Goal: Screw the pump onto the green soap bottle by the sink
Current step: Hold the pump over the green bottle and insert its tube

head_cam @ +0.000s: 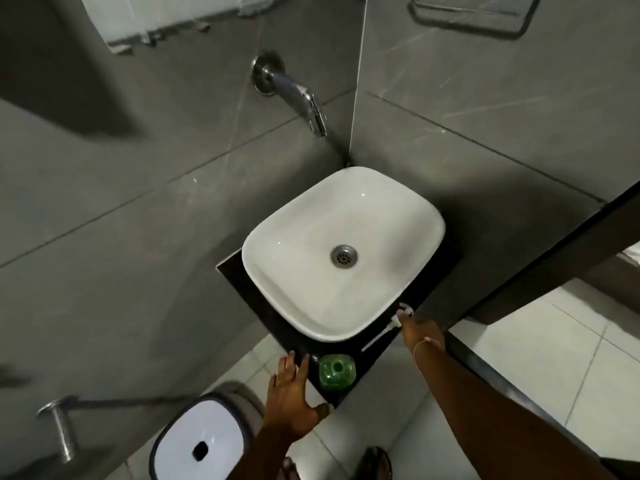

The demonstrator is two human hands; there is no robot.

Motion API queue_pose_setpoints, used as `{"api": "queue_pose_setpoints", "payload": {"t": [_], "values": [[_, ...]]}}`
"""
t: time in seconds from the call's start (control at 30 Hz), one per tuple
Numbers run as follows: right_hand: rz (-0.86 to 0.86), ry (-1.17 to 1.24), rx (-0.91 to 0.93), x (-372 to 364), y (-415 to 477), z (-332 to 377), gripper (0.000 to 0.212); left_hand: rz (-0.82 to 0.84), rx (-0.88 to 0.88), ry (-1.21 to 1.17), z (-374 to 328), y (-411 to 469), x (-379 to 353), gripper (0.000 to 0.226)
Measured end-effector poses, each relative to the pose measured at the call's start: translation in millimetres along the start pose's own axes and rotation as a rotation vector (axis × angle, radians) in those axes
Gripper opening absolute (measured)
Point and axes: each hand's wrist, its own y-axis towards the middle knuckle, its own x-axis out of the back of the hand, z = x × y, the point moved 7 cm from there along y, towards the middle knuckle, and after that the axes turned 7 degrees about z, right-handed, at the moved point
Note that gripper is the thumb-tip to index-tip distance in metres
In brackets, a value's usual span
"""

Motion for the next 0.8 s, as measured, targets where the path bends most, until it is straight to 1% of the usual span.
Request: {"api": "queue_pose_setpoints", "payload": {"t": [0.07, 0.17, 0.2, 0.3, 0.33, 0.37, 0.47, 0.53, 0.57, 0.6, 0.67, 0.7, 0.8], "values": [[0.03, 0.036, -0.072, -4.3, 1.3, 0.8, 0.069, -0.026, -0.015, -0.061, -4.8, 5.3, 0.2, 0.104], [0.074, 0.145, -0.144, -15.7, 3.5, 0.9, 0.065, -0.089, -0.029, -0.147, -10.5, 9.3, 2.8, 0.1], [0.059, 0.187, -0.149, -17.5, 4.0, -0.6, 0.062, -0.101, -0.04, -0.164, -12.1, 10.2, 2.9, 0.098], [0.001, 0.291, -0.116, -18.7, 10.7, -4.9, 0.043, -0.127, -0.065, -0.198, -13.3, 14.5, 5.8, 0.091], [-0.015, 0.324, -0.115, -17.9, 9.8, -6.8, 0.04, -0.133, -0.071, -0.208, -13.8, 15.9, 7.0, 0.087], [-0.025, 0.369, -0.12, -17.5, 7.8, -9.1, 0.04, -0.136, -0.073, -0.219, -13.8, 17.1, 7.8, 0.083], [0.009, 0.469, -0.221, -13.1, -11.0, -16.0, 0.057, -0.136, -0.077, -0.223, -12.2, 19.4, 8.6, 0.072], [0.011, 0.497, -0.224, -4.5, -33.9, -14.5, 0.058, -0.138, -0.086, -0.204, -10.5, 20.4, 8.1, 0.07], [-0.021, 0.554, -0.16, 0.6, -46.2, -12.1, 0.053, -0.141, -0.094, -0.191, -10.0, 20.6, 8.0, 0.071], [-0.051, 0.641, -0.054, 4.1, -59.4, -10.3, 0.045, -0.143, -0.101, -0.176, -10.4, 20.8, 8.2, 0.073], [-0.076, 0.746, 0.215, 10.6, -99.2, -4.0, 0.034, -0.14, -0.109, -0.146, -10.7, 20.3, 8.8, 0.076], [-0.078, 0.729, 0.319, 12.4, -120.5, 0.3, 0.032, -0.135, -0.109, -0.131, -11.2, 20.2, 9.1, 0.076], [-0.123, 0.611, 0.541, 9.7, -157.0, 13.6, 0.023, -0.126, -0.11, -0.094, -13.0, 19.5, 10.1, 0.073]]}}
